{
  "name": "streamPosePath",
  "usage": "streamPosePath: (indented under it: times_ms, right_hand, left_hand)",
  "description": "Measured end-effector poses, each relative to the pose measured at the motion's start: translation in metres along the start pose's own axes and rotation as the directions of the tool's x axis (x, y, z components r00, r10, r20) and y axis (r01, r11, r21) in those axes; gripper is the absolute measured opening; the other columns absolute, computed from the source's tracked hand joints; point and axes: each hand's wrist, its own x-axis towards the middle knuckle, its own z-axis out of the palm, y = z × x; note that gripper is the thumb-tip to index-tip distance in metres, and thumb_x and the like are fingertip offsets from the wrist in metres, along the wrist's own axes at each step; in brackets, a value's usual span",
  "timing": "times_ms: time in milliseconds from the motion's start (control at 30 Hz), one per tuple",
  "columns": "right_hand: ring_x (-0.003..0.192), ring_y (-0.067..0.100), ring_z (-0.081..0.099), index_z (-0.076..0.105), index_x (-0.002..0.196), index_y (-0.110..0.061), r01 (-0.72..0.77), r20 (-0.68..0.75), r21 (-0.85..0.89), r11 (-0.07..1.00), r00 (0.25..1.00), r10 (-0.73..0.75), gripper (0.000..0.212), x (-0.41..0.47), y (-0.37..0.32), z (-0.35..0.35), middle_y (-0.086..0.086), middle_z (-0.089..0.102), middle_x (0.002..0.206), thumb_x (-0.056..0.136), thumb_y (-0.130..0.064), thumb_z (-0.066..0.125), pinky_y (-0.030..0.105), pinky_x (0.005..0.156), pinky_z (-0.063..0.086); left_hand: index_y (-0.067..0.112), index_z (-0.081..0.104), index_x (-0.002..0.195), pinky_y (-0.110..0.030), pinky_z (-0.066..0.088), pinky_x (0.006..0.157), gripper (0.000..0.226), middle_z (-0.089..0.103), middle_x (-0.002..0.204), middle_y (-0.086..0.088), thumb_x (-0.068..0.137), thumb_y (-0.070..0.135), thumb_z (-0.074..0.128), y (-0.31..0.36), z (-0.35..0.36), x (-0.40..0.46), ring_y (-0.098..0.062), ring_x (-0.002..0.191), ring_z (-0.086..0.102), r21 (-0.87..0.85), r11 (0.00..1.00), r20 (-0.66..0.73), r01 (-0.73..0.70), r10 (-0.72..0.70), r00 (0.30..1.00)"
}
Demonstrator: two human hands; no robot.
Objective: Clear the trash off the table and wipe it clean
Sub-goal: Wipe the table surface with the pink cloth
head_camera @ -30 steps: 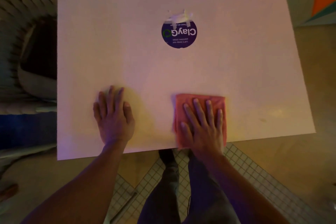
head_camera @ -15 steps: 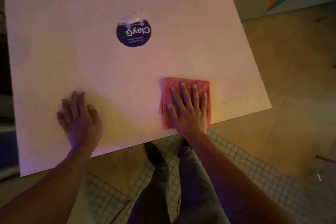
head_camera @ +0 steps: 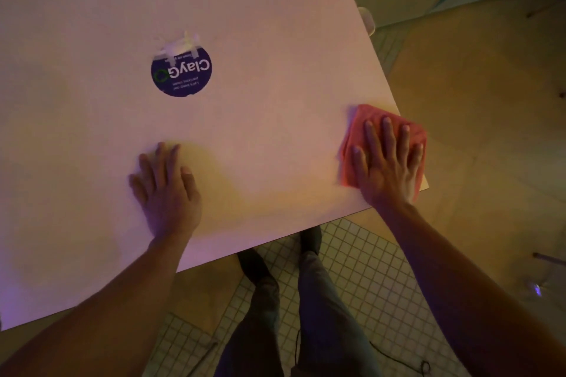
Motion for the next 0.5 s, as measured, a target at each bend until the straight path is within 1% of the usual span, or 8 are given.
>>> streamPosePath:
  times_ms: [133,300,367,500]
  right_hand:
    - [0.152,0.033,0.001,0.012,0.157,-0.035,-0.031,0.027,0.033,0.999,0.999,0.030,0.061,0.024,-0.001,-0.002,0.000,0.007,0.166,0.101,-0.058,0.024,0.064,0.118,0.007]
    - [0.152,0.037,0.001,0.014,0.157,-0.031,-0.053,0.007,0.038,0.998,0.999,0.052,0.062,0.034,-0.023,-0.002,0.005,0.009,0.166,0.101,-0.054,0.025,0.066,0.116,0.006]
    - [0.151,0.039,0.003,0.015,0.158,-0.029,-0.025,0.002,0.032,0.999,1.000,0.025,0.062,0.047,-0.051,-0.001,0.007,0.012,0.165,0.101,-0.053,0.024,0.066,0.117,0.005]
    - [0.150,0.043,0.008,0.018,0.157,-0.027,0.107,-0.006,0.021,0.994,0.994,-0.107,0.061,0.065,-0.120,0.007,0.008,0.016,0.165,0.102,-0.052,0.025,0.068,0.115,0.007]
  left_hand:
    - [0.028,0.030,0.153,-0.057,0.013,0.120,0.053,0.024,0.163,0.001,0.100,0.029,0.030,0.004,-0.003,-0.001,-0.033,0.151,0.017,0.016,1.000,-0.007,0.016,-0.016,1.000]
    - [0.028,0.029,0.153,-0.057,0.011,0.121,0.055,0.022,0.164,0.002,0.098,0.030,0.030,0.008,-0.006,0.000,-0.033,0.151,0.016,0.031,0.999,0.003,0.022,-0.022,1.000]
    - [0.028,0.029,0.153,-0.057,0.011,0.121,0.055,0.022,0.164,0.002,0.098,0.030,0.031,0.008,-0.006,0.000,-0.034,0.151,0.016,0.042,0.999,0.002,0.021,-0.021,1.000]
    - [0.028,0.028,0.154,-0.056,0.010,0.122,0.058,0.020,0.165,0.002,0.096,0.031,0.033,0.005,-0.005,0.000,-0.033,0.152,0.014,0.043,0.999,0.021,0.010,-0.011,1.000]
